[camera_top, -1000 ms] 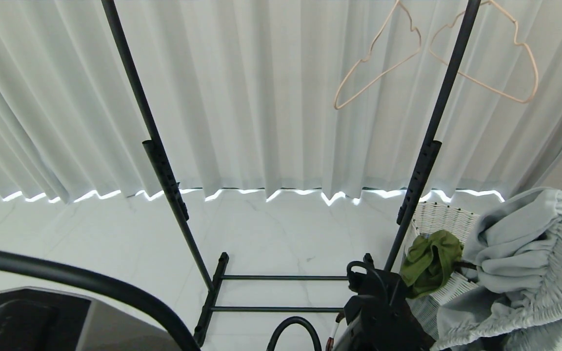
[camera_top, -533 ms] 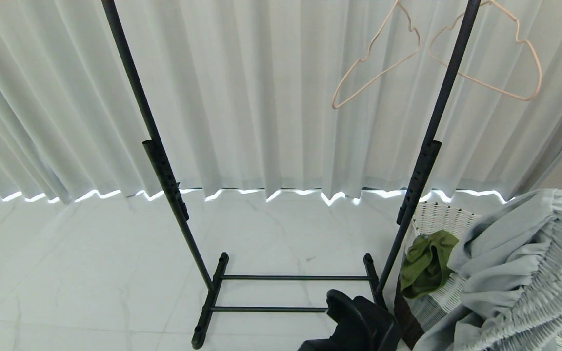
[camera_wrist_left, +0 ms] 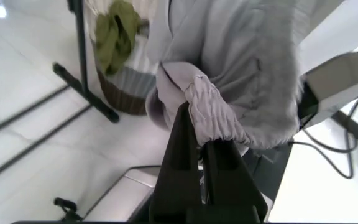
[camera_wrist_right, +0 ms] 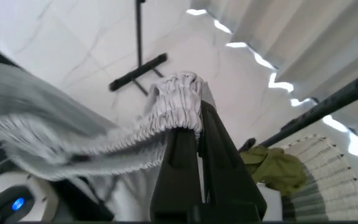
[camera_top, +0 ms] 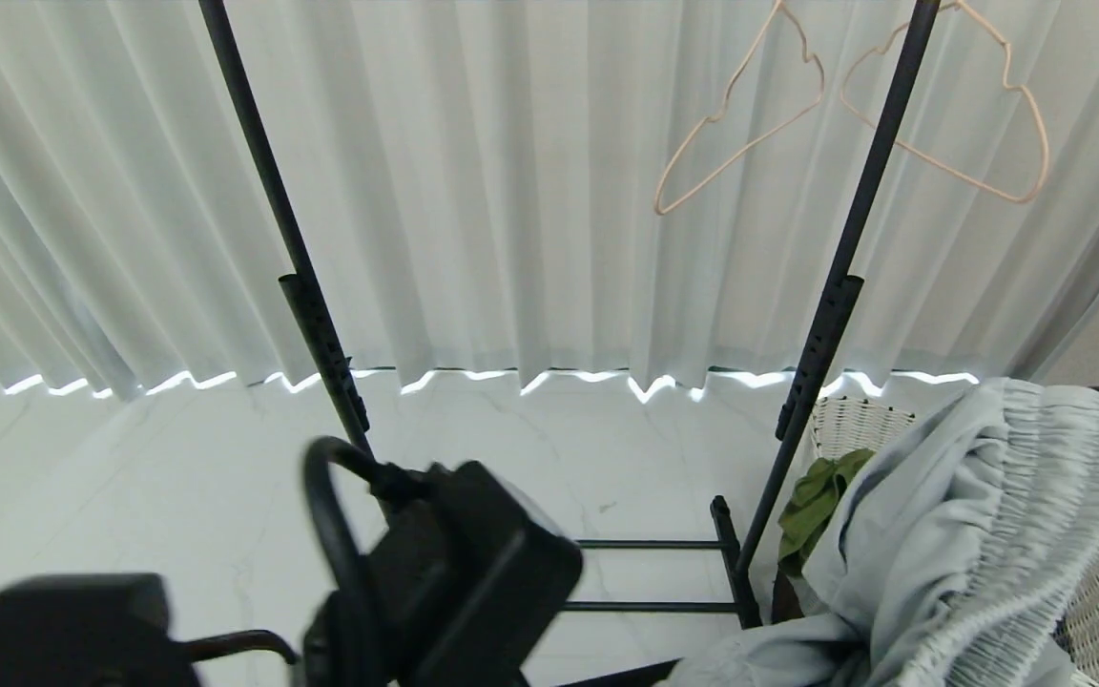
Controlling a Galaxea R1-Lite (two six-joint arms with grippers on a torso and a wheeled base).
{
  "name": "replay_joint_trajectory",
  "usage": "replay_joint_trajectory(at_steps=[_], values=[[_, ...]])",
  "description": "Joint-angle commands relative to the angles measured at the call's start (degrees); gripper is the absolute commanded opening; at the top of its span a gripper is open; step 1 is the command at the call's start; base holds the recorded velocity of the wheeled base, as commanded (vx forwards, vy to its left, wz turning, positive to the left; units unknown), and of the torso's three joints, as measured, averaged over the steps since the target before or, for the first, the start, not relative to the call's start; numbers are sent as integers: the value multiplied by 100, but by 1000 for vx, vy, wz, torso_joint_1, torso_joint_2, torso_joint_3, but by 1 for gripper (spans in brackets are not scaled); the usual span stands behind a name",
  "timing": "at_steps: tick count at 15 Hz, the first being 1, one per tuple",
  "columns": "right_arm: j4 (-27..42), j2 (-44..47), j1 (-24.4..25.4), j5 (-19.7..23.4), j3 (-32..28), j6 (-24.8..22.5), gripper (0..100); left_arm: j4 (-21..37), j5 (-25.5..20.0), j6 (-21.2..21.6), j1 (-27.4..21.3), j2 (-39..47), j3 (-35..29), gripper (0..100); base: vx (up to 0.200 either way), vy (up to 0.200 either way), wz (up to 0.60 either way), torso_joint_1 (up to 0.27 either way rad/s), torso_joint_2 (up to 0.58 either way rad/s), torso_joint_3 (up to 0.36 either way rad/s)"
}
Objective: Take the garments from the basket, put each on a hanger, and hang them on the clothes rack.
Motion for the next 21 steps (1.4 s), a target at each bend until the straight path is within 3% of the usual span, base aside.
replay_joint_trajectory(at_steps=[1,5,6,8,11,15,16,19,21], values=[[-379,468,5,-64,-1,-94,0,750,15,55,274,-1480,-7,0,0,0,0,0,0,0],[-1232,1162,14,-108,-53,-322,0,1743,6,134,1065,-2685,-174,0,0,0,0,0,0,0],[-1443,1391,14,-204,-62,-428,0,2227,-20,425,1461,-3150,-165,0,0,0,0,0,0,0],[-1557,1523,14,-318,-71,-437,0,2684,-47,679,1584,-3590,-130,0,0,0,0,0,0,0],[-1557,1496,14,-494,-71,-401,0,2842,-3,1013,1601,-3616,-147,0,0,0,0,0,0,0],[-1557,1356,-21,-600,-80,-190,0,2604,-3,2261,1689,-3344,-253,0,0,0,0,0,0,0],[-1557,1303,-12,-696,-71,-103,0,2341,-3,2332,1847,-3062,-394,0,0,0,0,0,0,0],[-1557,1198,-30,-811,-203,64,0,2279,-20,2253,2515,-2096,-1246,0,0,0,0,0,0,0],[-1504,1329,-197,-846,-853,56,0,2306,15,2007,2542,-1120,-2459,0,0,0,0,0,0,0]])
